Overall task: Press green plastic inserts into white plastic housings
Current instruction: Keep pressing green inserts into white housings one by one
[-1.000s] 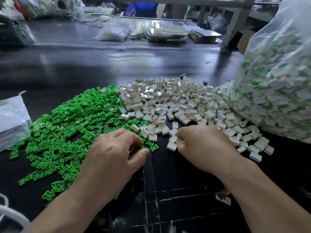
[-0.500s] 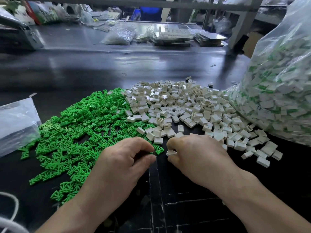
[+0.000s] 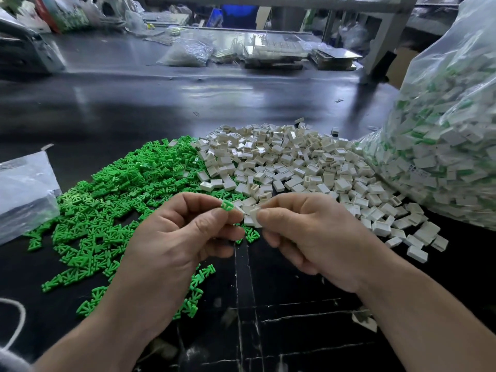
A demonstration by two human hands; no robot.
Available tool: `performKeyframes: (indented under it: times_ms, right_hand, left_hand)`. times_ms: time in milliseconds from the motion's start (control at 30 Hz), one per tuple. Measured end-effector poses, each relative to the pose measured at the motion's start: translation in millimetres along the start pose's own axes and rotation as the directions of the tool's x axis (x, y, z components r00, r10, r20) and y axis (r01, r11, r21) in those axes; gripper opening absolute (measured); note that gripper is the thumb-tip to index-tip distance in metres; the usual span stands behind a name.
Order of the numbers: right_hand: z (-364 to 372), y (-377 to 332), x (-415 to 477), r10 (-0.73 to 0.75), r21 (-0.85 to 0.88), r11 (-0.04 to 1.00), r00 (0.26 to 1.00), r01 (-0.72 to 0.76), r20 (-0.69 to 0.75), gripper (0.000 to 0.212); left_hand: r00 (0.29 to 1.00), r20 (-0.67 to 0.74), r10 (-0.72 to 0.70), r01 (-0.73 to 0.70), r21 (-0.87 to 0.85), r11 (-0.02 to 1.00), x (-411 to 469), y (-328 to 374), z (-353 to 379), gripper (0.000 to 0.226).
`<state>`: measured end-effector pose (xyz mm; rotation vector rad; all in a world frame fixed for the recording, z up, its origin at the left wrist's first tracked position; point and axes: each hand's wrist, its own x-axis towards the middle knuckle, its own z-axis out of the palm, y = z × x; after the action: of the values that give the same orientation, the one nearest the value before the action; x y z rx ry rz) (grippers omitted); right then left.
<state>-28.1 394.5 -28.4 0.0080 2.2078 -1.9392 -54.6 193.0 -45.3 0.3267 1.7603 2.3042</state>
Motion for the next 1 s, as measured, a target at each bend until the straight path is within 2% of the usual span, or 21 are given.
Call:
performKeyframes:
  times_ms: [100, 200, 400, 533, 833, 933, 1000]
  right_hand:
    - [10.5, 0.4, 3.2, 0.006, 0.189, 0.982, 0.997, -0.020, 0.075, 0.018]
    - [15.3, 2.1, 5.1, 0.032, 0.237, 0.970, 0.996, -0.050, 0.080, 0.019]
    - [18.0, 3.7, 4.1, 0.008, 0.271, 0.962, 0.995, -0.033, 0.096, 0.019]
    - [16.2, 2.2, 3.2, -0.008, 0.339, 0.941, 0.996, -0.021, 0.084, 0.014]
    - [14.6, 0.9, 5.0, -0.012, 0.559, 0.828, 0.994, -0.051, 0.110, 0.019]
    - [13.3, 3.4, 6.1, 0.052, 0.595, 0.795, 0.991, -0.118, 0.126, 0.032]
    - [12.6, 3.9, 7.0, 0.086, 0.569, 0.806, 0.983, -0.163, 0.161, 0.029]
  left_hand:
    - [1.000, 0.013, 0.001, 0.001, -0.097, 0.995, 0.3, -1.9, 3.4, 0.015]
    - [1.000, 0.012, 0.016, -0.014, -0.125, 0.992, -0.7, -1.6, 6.2, 0.009]
    - [1.000, 0.017, -0.021, 0.024, -0.191, 0.981, -0.5, 0.8, 6.4, 0.015]
    - [1.000, 0.018, -0.005, 0.008, -0.187, 0.982, -0.7, 0.3, 5.3, 0.034]
    - [0.993, -0.098, 0.064, -0.063, 0.006, 0.998, -2.7, -1.3, 5.3, 0.013]
    - [0.982, -0.112, 0.150, -0.117, 0.263, 0.958, -4.7, -1.0, 4.3, 0.014]
    - [0.979, -0.121, 0.165, -0.118, 0.328, 0.937, -5.5, -1.0, 3.3, 0.016]
